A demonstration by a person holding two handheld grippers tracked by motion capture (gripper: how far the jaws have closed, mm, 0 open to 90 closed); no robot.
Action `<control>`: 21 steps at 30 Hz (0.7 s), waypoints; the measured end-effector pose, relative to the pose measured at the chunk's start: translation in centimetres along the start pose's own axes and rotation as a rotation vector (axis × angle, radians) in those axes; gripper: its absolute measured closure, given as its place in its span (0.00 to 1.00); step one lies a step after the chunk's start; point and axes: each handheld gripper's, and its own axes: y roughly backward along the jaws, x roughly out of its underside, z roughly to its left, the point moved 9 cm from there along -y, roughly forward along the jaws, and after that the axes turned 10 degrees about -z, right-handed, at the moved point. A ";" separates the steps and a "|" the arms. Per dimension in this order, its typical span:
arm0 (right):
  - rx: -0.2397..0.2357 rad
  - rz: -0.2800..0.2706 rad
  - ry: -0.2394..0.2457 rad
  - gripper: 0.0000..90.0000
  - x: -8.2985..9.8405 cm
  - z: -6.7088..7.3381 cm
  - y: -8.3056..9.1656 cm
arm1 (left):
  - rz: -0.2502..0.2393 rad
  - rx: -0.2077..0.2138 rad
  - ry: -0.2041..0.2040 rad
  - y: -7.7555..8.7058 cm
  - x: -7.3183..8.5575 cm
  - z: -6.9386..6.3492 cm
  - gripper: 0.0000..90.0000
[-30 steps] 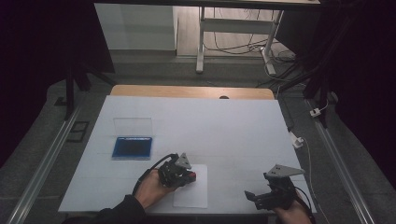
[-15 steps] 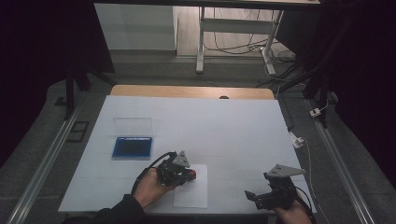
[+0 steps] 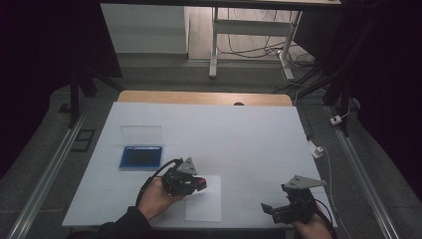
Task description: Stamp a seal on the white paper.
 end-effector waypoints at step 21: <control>0.007 0.000 0.002 0.00 0.0 -0.1 0.1 | -0.025 -0.102 0.038 2.8 0.0 2.7 0.88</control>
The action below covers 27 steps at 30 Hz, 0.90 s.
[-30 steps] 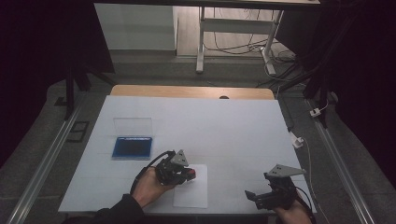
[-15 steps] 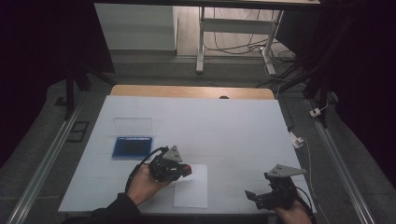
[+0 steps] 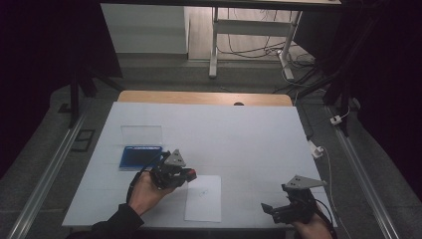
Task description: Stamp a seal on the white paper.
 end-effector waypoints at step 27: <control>0.002 0.001 -0.003 0.00 0.0 0.0 0.0 | -0.044 -0.140 0.119 3.8 1.2 5.5 0.88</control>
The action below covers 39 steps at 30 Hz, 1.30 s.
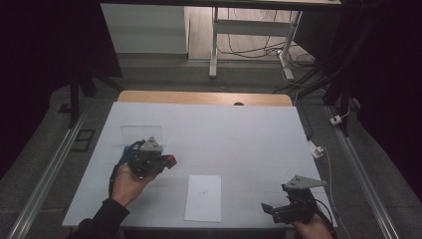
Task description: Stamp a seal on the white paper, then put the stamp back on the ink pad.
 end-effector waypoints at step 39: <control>0.003 0.000 -0.002 0.01 0.0 -0.1 0.0 | 0.026 -0.205 0.116 2.3 2.9 8.1 0.88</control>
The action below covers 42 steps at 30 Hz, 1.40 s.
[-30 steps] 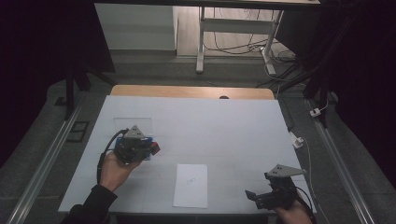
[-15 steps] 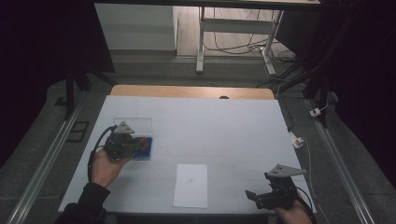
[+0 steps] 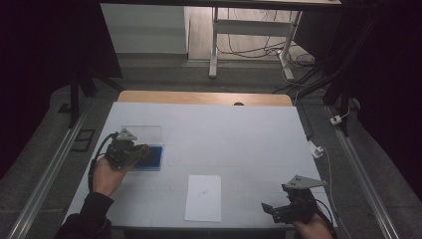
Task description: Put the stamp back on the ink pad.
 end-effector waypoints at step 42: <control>-0.004 -0.007 -0.001 0.01 0.0 0.1 0.0 | 0.126 -0.032 0.090 -2.4 2.5 2.3 0.82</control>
